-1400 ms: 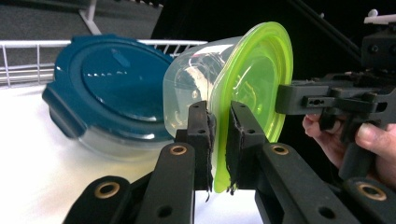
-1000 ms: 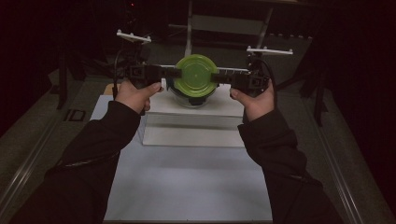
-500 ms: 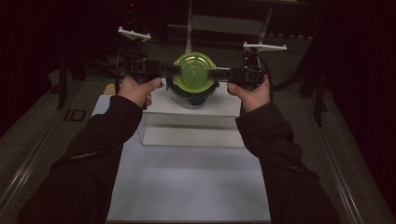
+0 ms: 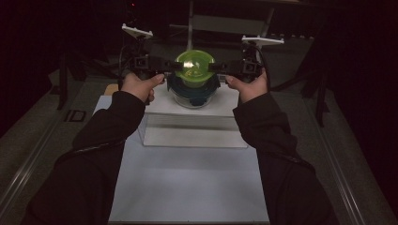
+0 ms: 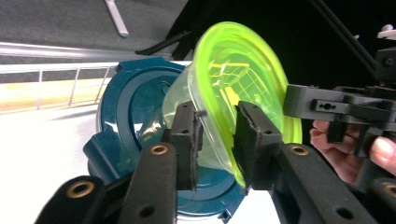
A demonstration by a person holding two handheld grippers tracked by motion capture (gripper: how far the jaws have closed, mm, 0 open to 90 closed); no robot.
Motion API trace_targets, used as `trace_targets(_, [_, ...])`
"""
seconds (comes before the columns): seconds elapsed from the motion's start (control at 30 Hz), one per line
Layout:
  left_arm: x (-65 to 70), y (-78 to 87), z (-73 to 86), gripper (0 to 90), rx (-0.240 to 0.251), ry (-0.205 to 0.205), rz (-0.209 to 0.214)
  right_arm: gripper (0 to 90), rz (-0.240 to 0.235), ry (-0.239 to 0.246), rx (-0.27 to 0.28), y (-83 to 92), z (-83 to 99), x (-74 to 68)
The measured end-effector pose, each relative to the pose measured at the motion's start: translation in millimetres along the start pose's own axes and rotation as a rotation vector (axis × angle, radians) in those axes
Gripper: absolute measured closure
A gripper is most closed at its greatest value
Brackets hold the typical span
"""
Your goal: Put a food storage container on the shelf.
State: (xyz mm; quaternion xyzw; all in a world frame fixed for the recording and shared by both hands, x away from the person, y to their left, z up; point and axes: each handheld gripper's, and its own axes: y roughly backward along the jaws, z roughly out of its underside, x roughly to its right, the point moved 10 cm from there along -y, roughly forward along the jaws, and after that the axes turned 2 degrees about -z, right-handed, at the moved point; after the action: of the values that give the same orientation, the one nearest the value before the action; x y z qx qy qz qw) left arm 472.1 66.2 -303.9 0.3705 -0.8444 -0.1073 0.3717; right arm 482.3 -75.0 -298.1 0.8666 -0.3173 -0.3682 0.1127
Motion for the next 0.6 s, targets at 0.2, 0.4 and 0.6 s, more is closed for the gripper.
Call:
trace_targets(0.2, [-3.0,-3.9,-3.0,60.3,0.000,0.013,-0.007,64.7,0.015,-0.008,0.001,-5.7,-6.2,4.3])
trace_targets(0.4, [-1.3,-3.9,-3.2,49.8,-0.005,-0.012,-0.023,47.6,0.034,0.029,0.021,-5.9,-11.1,4.9])
trace_targets(0.6, [-0.5,0.7,-3.1,32.7,0.023,-0.030,0.025,34.7,0.043,0.065,0.041,-0.3,-12.7,3.8])
